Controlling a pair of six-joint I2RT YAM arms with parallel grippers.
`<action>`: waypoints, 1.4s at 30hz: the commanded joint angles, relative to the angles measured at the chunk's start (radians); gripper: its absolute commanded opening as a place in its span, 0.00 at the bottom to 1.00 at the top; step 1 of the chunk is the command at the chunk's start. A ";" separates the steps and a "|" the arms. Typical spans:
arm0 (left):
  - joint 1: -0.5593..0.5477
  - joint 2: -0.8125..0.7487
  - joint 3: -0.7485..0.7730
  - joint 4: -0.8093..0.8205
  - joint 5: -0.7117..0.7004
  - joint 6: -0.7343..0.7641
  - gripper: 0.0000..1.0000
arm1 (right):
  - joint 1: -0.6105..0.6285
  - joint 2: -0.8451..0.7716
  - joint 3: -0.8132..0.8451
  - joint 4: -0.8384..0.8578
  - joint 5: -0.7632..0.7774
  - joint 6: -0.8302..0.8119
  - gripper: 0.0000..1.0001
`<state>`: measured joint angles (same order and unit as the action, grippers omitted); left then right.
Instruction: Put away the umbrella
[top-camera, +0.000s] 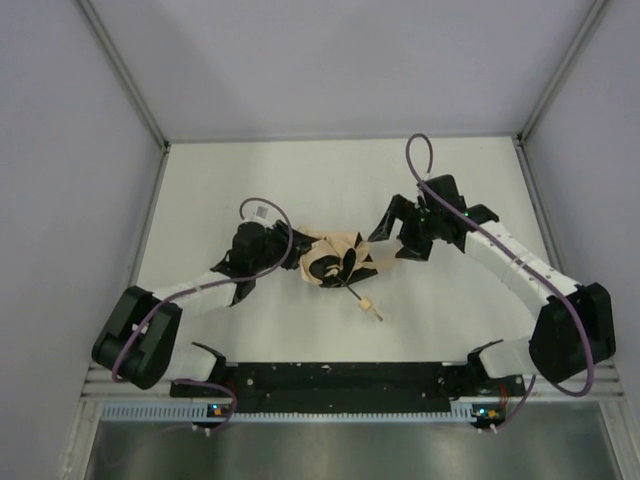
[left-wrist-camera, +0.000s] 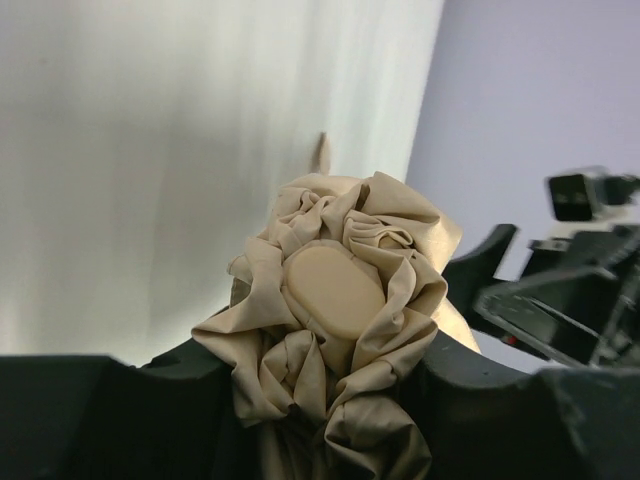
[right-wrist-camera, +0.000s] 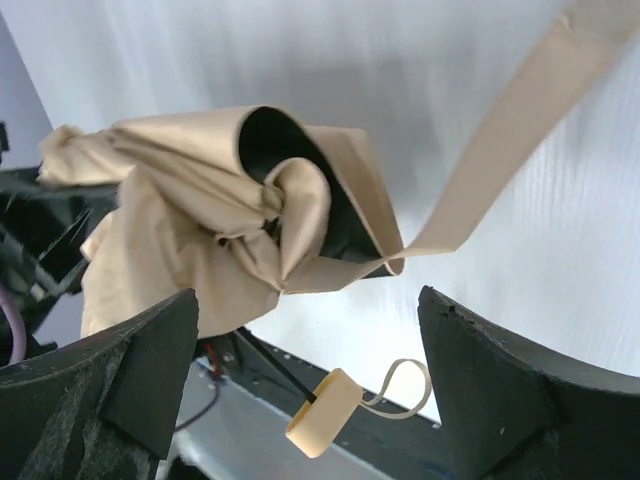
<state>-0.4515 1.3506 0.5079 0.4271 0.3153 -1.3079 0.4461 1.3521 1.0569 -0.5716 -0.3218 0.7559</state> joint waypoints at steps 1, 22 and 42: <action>0.008 -0.025 0.003 0.272 0.060 0.041 0.00 | -0.050 0.042 -0.005 -0.050 -0.109 0.180 0.88; 0.011 -0.125 0.104 0.302 0.156 0.231 0.00 | -0.083 -0.189 -0.106 -0.043 -0.141 0.307 0.75; 0.028 -0.094 0.336 0.076 0.131 0.248 0.00 | 0.048 -0.102 0.111 -0.004 -0.134 -0.342 0.80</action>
<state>-0.4377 1.2613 0.7223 0.4999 0.4370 -1.0634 0.4324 1.2526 1.1774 -0.5701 -0.4870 0.5526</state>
